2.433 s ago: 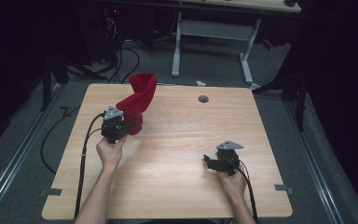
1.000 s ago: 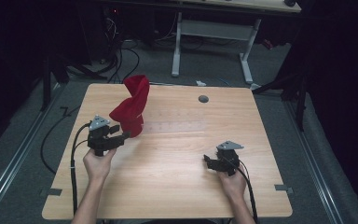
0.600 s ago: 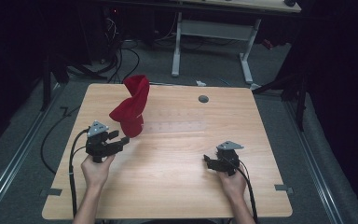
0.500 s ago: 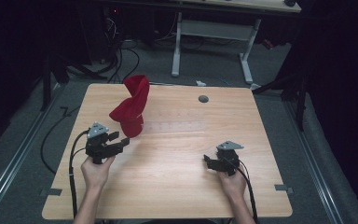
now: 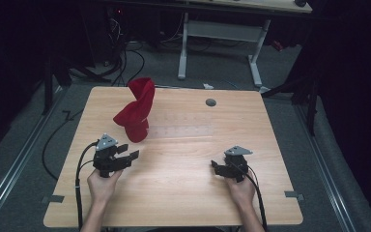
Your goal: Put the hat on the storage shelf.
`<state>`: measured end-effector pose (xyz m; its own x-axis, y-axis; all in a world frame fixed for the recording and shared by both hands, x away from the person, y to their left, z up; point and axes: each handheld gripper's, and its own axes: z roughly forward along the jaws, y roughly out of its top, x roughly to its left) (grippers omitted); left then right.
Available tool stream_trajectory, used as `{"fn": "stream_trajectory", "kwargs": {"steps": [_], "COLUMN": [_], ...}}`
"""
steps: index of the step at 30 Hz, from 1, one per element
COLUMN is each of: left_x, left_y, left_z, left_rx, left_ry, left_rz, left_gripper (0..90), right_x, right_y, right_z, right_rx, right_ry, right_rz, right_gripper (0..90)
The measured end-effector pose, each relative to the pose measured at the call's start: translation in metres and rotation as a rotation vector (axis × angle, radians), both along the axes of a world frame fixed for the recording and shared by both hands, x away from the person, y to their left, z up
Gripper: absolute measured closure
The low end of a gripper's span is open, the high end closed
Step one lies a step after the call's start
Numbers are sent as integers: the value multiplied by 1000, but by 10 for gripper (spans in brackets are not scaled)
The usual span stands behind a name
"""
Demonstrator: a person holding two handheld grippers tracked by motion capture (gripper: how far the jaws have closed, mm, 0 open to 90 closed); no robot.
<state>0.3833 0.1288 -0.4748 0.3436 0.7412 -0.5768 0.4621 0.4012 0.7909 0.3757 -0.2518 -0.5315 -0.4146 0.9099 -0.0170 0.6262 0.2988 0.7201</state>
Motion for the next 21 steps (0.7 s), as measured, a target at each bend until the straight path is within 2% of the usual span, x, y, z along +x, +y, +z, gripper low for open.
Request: {"fn": "stream_trajectory", "kwargs": {"steps": [7,21], "left_x": [-6,-13], "left_y": [-7,-27], "left_z": [-6,-25], "left_rx": [-2,32], "left_ry": [14,39], "left_rz": [-13,-39], "left_gripper": [429,404], "right_x": [0,0], "right_y": [0,0], "right_z": [0,0], "right_rx": [0,0], "right_ry": [0,-1], "right_rz": [0,0], "right_gripper": [310,310]}}
